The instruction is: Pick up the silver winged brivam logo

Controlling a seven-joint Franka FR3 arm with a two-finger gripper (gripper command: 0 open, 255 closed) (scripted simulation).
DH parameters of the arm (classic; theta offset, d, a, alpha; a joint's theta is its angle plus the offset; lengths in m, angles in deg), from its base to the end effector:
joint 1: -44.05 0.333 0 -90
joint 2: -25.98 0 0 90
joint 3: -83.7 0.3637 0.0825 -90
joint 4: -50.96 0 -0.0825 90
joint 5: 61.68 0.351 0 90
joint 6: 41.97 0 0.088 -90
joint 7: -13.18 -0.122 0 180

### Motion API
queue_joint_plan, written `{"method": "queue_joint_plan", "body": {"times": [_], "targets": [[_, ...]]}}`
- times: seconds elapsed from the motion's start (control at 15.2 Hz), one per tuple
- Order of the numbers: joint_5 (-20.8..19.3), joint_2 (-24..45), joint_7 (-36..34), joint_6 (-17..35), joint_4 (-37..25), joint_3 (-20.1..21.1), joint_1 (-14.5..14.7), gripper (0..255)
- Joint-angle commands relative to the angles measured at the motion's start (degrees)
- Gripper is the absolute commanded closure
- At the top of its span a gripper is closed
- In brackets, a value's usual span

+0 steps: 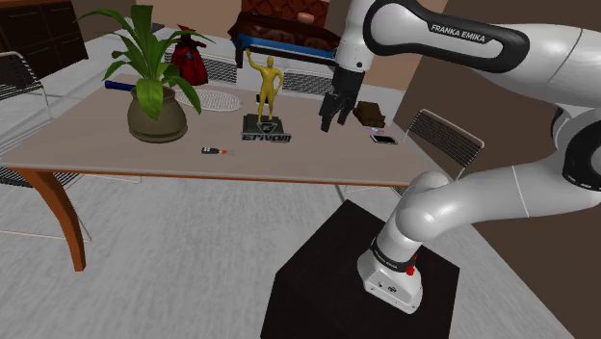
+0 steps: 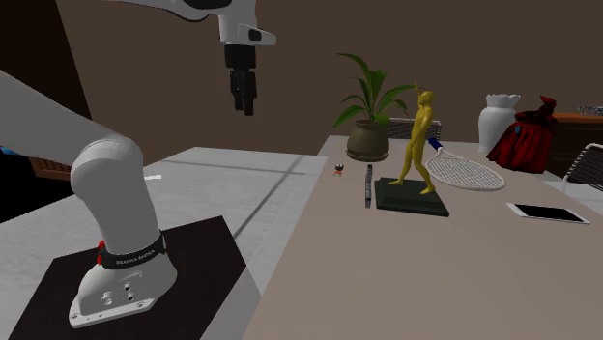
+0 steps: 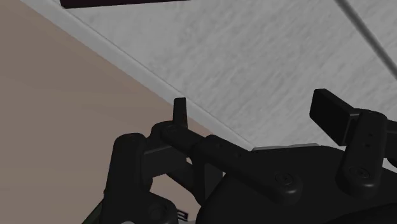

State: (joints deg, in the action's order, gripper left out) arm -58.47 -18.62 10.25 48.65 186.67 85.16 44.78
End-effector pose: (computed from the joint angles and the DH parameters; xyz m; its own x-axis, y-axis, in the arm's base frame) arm 0.2424 0.0191 0.6028 0.9997 -0.0210 -0.0107 -0.0214 -0.9991 -0.0376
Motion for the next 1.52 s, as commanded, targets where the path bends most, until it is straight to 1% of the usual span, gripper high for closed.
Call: {"method": "queue_joint_plan", "body": {"times": [0.0,0.4,0.73,1.06,1.45], "targets": [[0.00,0.00,0.00,0.00,0.00,0.00,0.00,0],[-4.29,8.59,13.31,7.98,-0.80,-6.42,0.59,0],[-6.00,17.81,24.08,14.17,-4.17,-11.09,1.43,0],[-5.64,28.27,34.82,19.27,-9.85,-14.92,2.48,0],[-2.56,41.84,47.70,23.21,-19.50,-17.76,3.11,0]]}}
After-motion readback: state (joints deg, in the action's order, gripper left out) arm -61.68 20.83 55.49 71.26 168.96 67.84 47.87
